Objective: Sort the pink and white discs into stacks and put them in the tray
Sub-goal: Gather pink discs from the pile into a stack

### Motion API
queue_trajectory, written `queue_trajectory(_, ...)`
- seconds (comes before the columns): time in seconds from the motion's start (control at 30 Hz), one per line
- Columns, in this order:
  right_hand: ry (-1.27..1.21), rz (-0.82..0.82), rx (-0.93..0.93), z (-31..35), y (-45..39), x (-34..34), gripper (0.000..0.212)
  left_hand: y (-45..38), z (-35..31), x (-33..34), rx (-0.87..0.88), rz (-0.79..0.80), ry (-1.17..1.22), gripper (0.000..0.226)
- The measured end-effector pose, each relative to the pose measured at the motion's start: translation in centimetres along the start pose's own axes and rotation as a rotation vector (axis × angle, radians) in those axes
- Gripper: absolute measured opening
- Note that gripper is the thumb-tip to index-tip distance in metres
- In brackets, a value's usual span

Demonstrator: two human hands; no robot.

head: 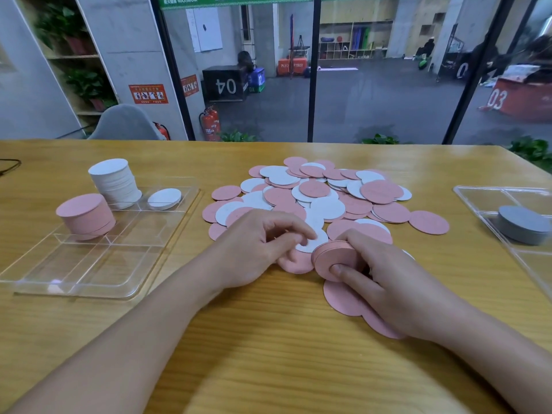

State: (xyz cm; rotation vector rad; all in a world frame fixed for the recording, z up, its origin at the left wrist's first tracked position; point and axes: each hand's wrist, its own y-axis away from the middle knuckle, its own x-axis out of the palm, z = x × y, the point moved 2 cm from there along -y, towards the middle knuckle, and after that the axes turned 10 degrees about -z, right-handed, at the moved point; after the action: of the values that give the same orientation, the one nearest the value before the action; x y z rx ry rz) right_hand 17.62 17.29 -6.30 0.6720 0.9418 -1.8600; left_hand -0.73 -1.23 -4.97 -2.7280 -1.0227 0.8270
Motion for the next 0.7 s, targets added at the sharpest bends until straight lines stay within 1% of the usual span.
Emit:
queue_trajectory(0.07, -0.001, 0.001, 0.009, -0.1, 0.0, 0.0, 0.015, -0.3, 0.5, -1.6, 0.018, -0.077, -0.243, 0.021)
queue_trajectory(0.1, -0.001, 0.000, 0.011, -0.1, 0.0, 0.0, 0.014, -0.4, 0.8, -2.4, 0.024, -0.088, -0.356, 0.020)
queue_trajectory(0.17, -0.002, -0.002, 0.010, -0.1, 0.0, 0.0, 0.015, -0.5, 1.1, -3.8, -0.011, -0.075, -0.457, 0.017)
queue_trajectory(0.2, -0.006, -0.002, 0.010, -0.1, 0.0, 0.0, 0.015, -0.5, 1.2, -4.4, -0.030, -0.061, -0.474, 0.015)
queue_trajectory(0.27, -0.010, -0.004, 0.009, -0.1, 0.0, 0.0, 0.015, -0.4, 1.4, -5.1, -0.052, -0.016, -0.516, 0.020)
queue_trajectory(0.37, -0.002, -0.004, 0.005, -0.1, 0.0, 0.0, 0.014, -0.2, 1.5, -5.1, -0.082, 0.069, -0.584, 0.039)
queue_trajectory(0.43, 0.001, -0.002, 0.002, -0.1, 0.0, 0.0, 0.014, -0.1, 1.5, -4.9, -0.100, 0.081, -0.589, 0.047)
queue_trajectory(0.6, -0.006, 0.001, 0.013, -0.1, 0.0, 0.0, 0.016, -0.3, 1.3, -4.5, -0.116, 0.053, -0.551, 0.045)
queue_trajectory(0.7, -0.003, 0.005, 0.016, -0.1, -0.1, 0.0, 0.016, -0.4, 1.5, -4.3, -0.129, 0.003, -0.479, 0.037)
